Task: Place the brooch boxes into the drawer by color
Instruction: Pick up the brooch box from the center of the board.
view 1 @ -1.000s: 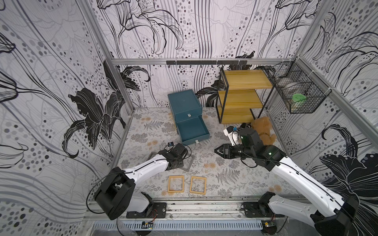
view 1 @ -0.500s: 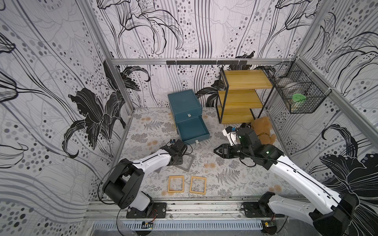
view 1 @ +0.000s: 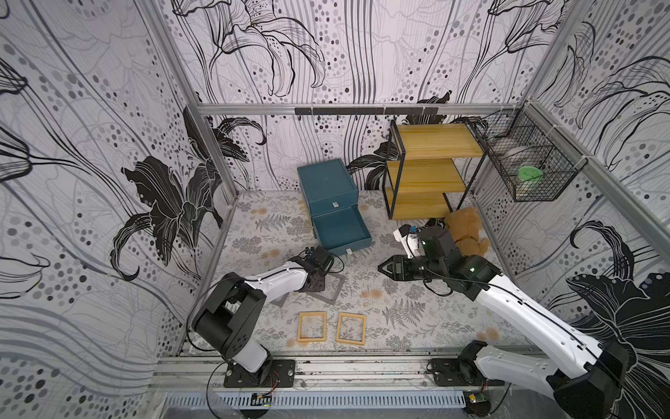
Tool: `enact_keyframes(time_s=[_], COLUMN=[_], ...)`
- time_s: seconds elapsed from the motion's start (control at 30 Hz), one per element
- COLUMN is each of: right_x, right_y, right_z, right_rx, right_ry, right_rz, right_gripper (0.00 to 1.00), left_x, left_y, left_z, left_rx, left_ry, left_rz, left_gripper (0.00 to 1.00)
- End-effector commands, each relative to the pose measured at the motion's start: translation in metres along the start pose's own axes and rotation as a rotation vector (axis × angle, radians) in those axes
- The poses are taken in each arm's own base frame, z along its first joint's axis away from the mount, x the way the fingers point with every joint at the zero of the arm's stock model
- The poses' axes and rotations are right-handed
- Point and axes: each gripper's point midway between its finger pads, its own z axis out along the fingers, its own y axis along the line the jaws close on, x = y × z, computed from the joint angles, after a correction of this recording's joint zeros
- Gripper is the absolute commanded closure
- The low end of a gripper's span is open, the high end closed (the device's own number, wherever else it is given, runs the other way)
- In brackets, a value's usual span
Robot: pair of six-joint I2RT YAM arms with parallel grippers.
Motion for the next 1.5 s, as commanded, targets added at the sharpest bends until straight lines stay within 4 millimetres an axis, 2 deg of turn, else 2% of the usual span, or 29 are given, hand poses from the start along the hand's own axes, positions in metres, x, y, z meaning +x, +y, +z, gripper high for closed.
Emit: enact_keyframes(time_s=[0.0, 0.43, 0.67, 0.8, 1.1, 1.3, 1.47], right_x=[-0.003, -0.003, -0.004, -0.005, -0.017, -0.028, -0.033], right_y=[0.006, 0.006, 0.005, 0.003, 0.012, 0.022, 0.024], right_z=[0.001, 0.004, 0.005, 0.004, -0.004, -0.013, -0.016], right_rx=[-0.024, -0.025, -0.021, -0.011, -0.029, -0.057, -0.052], right_ry=[-0.002, 0.005, 0.001, -0.008, -0.062, -0.115, -0.129], right_rz=[0.003, 0.008, 0.006, 0.005, -0.026, -0.067, -0.077], right_gripper=[0.52, 0.52, 0.52, 0.52, 0.52, 0.53, 0.53], left_x=[-0.012, -0.014, -0.013, -0.009, -0.005, -0.025, -0.052], left_y=[-0.006, -0.003, 0.002, 0.012, 0.039, 0.043, 0.032], left_z=[-0.002, -0.014, -0.028, -0.040, -0.084, -0.128, -0.160], left_rx=[0.022, 0.038, 0.038, 0.015, -0.031, 0.010, 0.078], left_ry=[-0.029, -0.049, -0.048, -0.040, -0.059, -0.122, -0.161], left_rz=[-0.003, -0.024, -0.045, -0.073, -0.197, -0.300, -0.355], left_gripper=[0.70, 0.84, 1.00, 1.00, 1.00, 1.00, 1.00])
